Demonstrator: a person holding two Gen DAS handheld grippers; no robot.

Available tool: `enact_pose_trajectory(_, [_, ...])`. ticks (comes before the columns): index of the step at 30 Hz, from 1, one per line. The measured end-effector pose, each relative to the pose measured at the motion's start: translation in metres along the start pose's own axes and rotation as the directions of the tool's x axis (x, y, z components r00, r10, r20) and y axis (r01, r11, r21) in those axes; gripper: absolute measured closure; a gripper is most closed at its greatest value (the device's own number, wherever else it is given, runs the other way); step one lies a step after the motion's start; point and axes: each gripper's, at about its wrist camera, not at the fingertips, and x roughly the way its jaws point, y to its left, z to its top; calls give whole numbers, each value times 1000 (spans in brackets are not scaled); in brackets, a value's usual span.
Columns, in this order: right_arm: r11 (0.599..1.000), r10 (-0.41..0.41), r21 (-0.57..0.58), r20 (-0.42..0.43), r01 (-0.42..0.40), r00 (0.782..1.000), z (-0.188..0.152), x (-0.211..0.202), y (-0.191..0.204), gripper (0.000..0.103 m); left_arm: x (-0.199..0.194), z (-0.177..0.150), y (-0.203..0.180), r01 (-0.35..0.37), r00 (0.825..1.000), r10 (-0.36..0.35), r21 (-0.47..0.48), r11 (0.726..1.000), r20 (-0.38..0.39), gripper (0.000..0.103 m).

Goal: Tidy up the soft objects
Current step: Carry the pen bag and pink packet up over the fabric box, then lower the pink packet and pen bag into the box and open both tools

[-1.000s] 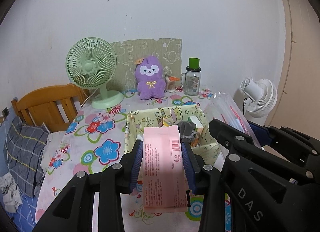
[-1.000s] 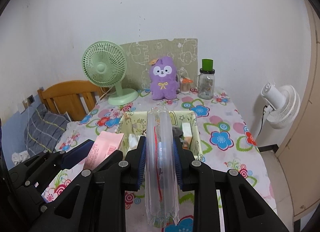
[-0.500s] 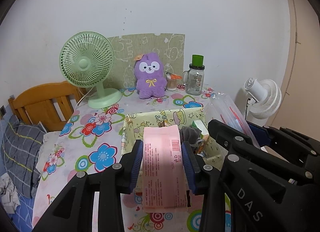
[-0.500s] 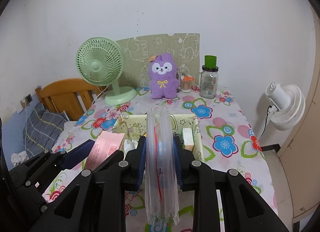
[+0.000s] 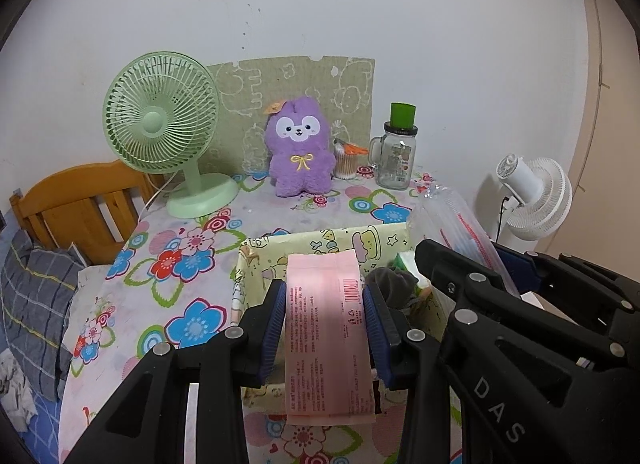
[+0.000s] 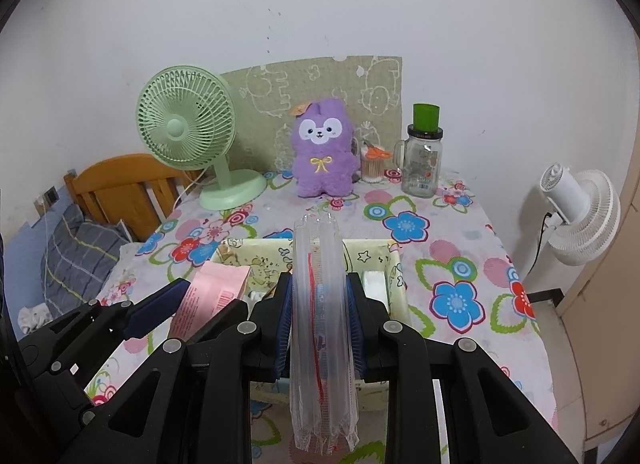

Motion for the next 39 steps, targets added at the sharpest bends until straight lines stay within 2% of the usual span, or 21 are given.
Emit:
enact_pose_trajectory(18, [1000, -10, -17, -52, 9, 999, 11, 43, -5, 74, 47, 8, 7, 28, 998, -28, -13, 1000, -59, 63])
enact_pose_trajectory(27, [1000, 19, 0, -97, -19, 995, 9, 65, -5, 74, 65, 7, 14, 39, 995, -42, -27, 999, -91, 62])
enact_pose_trajectory(29, [1000, 24, -3, -101, -24, 995, 10, 68, -3, 74, 68, 7, 16, 43, 994, -46, -34, 999, -98, 58])
enact_pose_trajectory(31, [1000, 29, -8, -102, -30, 994, 10, 71, 1, 74, 68, 6, 20, 39, 994, -43, -42, 998, -98, 44])
enact_pose_trajectory(37, [998, 59, -5, -113, -60, 992, 11, 82, 6, 74, 63, 3, 25, 33, 996, -35, -32, 999, -85, 28])
enact_pose_trajectory(39, [997, 79, 3, -126, -79, 989, 10, 86, 8, 75, 62, 1, 25, 11, 996, -13, -20, 1000, -91, 27])
